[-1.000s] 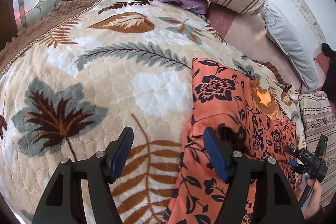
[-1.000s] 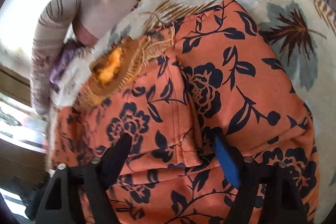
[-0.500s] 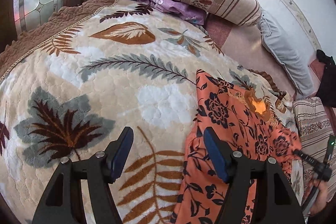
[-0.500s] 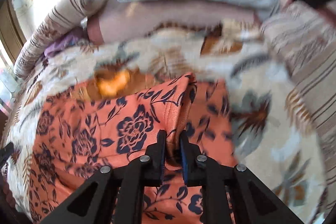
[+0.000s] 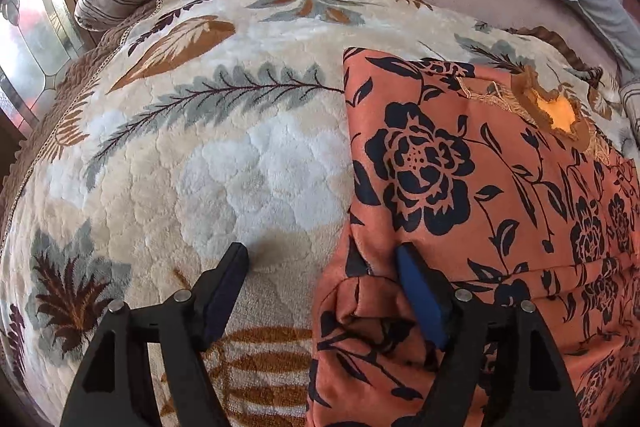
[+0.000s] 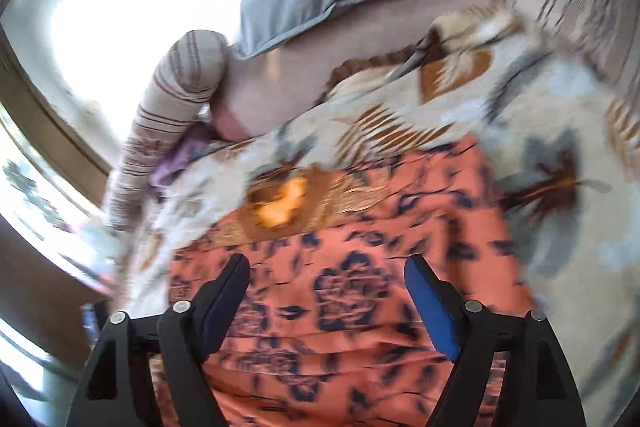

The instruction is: Fold small clothes

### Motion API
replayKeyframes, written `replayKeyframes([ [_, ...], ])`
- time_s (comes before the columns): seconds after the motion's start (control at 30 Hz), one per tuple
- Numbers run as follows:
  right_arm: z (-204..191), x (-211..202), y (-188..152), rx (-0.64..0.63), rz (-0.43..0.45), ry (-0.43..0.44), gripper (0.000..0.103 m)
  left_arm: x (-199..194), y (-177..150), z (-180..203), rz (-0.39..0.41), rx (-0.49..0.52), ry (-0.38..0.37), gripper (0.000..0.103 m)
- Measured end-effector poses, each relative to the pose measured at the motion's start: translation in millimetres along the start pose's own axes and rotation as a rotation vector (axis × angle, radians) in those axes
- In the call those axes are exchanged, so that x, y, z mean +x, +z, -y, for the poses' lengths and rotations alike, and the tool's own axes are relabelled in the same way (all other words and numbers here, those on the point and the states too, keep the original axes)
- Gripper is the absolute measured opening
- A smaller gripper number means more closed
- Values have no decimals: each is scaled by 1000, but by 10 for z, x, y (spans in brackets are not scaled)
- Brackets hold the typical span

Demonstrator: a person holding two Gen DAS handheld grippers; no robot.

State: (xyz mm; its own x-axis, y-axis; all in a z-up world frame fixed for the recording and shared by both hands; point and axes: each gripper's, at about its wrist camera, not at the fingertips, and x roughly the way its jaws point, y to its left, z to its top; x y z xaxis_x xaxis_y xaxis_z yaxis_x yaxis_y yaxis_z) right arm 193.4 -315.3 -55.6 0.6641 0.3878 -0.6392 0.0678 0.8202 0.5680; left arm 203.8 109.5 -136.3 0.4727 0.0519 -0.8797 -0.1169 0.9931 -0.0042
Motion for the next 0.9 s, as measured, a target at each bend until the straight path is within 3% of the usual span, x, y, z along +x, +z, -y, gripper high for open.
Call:
replayKeyframes([
  [0.03,117,163,-32,46,-56,17,82,-52,17,-22,9,-15,-6,77],
  [0.1,478,527,-142,182,-176,-53,77,-247,64,-41,85,-30,-28,77],
  [0.2,486,411,-59,229,-110,35,77,-347,92,71,153,31,-42,83],
  [0.3,267,384,172,173,-63,96,79,92,61,173,18,104,72,84],
  [0.33,278,444,225,163,-49,87,81,112,39,110,27,67,48,86],
  [0.37,345,537,220,163,-54,36,85,63,51,43,38,23,21,86],
  [0.4,465,634,169,186,-101,-45,83,26,92,-8,28,-8,-4,85],
  [0.43,601,749,109,221,-124,-35,83,-26,139,-60,39,-34,-29,85],
  [0.53,430,596,156,160,-75,-11,82,-187,386,-160,140,-75,-117,85],
  [0.63,230,504,187,99,-35,29,82,21,705,-132,111,-91,-144,85],
  [0.67,211,555,178,69,-37,45,82,215,781,-106,56,-78,-129,85],
  [0.73,345,779,97,67,-124,-34,81,606,845,-97,-41,-70,-29,88],
  [0.77,482,831,80,111,-124,-3,78,568,813,-74,7,-71,-17,89],
  [0.83,482,636,133,168,-76,47,79,498,799,-24,20,-43,18,89],
  [0.9,405,500,192,130,-24,61,81,408,757,-24,54,-50,11,89],
])
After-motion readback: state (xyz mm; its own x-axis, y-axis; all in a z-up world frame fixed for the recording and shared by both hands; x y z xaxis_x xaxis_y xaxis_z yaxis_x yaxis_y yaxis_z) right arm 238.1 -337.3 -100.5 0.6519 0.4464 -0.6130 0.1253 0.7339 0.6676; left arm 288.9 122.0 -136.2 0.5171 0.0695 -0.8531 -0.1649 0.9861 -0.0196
